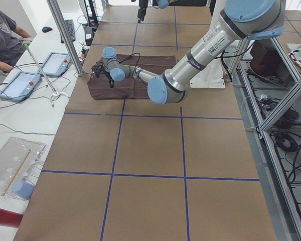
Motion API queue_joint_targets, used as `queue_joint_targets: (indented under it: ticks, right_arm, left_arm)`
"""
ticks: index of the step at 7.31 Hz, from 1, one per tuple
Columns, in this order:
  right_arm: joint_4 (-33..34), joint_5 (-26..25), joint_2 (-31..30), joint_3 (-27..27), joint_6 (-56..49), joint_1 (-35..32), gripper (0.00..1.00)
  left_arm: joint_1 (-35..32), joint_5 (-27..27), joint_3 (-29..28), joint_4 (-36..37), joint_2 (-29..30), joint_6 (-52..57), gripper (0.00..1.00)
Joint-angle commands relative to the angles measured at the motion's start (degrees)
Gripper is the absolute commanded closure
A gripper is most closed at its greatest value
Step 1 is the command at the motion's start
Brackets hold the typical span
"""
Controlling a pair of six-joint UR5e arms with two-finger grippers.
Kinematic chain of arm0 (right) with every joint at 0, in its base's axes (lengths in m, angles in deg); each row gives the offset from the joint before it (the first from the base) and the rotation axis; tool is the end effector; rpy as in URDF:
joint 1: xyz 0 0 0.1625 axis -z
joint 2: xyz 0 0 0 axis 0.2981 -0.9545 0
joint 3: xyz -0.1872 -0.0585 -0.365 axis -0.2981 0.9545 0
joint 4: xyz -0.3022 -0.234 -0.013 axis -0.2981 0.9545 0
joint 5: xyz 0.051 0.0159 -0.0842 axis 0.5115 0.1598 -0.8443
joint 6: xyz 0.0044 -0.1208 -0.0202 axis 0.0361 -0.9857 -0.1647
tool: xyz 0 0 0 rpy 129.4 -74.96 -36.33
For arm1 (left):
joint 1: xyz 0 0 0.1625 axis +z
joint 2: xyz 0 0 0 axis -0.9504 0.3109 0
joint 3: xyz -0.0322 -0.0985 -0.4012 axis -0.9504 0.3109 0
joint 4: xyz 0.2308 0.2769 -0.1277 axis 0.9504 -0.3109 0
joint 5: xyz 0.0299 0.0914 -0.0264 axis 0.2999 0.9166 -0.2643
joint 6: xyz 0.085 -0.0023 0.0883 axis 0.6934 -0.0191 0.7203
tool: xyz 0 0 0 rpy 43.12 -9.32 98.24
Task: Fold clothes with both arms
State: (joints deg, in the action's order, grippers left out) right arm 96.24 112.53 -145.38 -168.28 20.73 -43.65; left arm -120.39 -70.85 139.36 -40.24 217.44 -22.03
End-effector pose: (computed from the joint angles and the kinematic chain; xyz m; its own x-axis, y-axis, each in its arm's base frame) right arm -0.1986 -0.4693 0.4087 0.4557 0.2303 0.8598 -0.2769 0.9547 -0.1090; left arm 0.4838 -0.6579 0.2956 0.4881 -0.2359 -0.8403 0.2897 0.9520 -0.0990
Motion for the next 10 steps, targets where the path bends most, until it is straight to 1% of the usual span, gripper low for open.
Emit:
queue_joint_targets:
  ticks: [1, 2, 3, 4, 5, 6, 7, 8, 9, 10]
  right_arm:
    - [-0.07, -5.31, 0.14, -3.96, 12.8, 7.59, 0.0]
    - [0.36, -20.06, -1.43, -8.34, 20.64, 18.0, 0.0]
    - [0.54, -31.26, -3.01, -10.21, 27.07, 27.5, 0.02]
    - [0.63, -36.33, -3.03, -10.84, 33.66, 34.12, 0.04]
    - [0.72, -42.3, -2.94, -10.93, 38.86, 40.36, 0.08]
    - [2.2, -47.41, -3.11, -10.41, 43.79, 46.87, 0.1]
    - [5.78, -52.16, -2.59, -10.32, 47.75, 51.11, 0.16]
    - [6.6, -52.38, -2.67, -10.23, 47.97, 51.32, 0.19]
    - [6.61, -52.12, -2.94, -9.01, 47.88, 51.76, 0.19]
    - [6.87, -51.16, -2.59, -8.91, 47.88, 52.03, 0.2]
  left_arm:
    - [0.34, -0.71, 13.88, 1.74, -5.48, -4.53, 0.41]
    - [1.21, -2.54, 22.05, 1.75, -10.74, -6.04, 0.41]
    - [1.83, -2.73, 26.83, 1.75, -14.19, -6.06, 0.41]
    - [2.53, -2.73, 28.53, 1.66, -15.61, -7.8, 0.41]
    - [2.62, -2.3, 28.55, 1.66, -15.89, -9.56, 0.42]
    - [2.62, -1.95, 28.81, 1.57, -16.85, -9.92, 0.42]
    - [2.62, -1.94, 28.9, 1.31, -17.29, -9.92, 0.41]
    - [2.62, -1.94, 28.81, 1.22, -17.64, -9.75, 0.4]
    - [2.62, -2.03, 28.81, 1.22, -17.56, -9.84, 0.4]
    - [2.62, -1.94, 28.9, 1.22, -17.56, -10.01, 0.39]
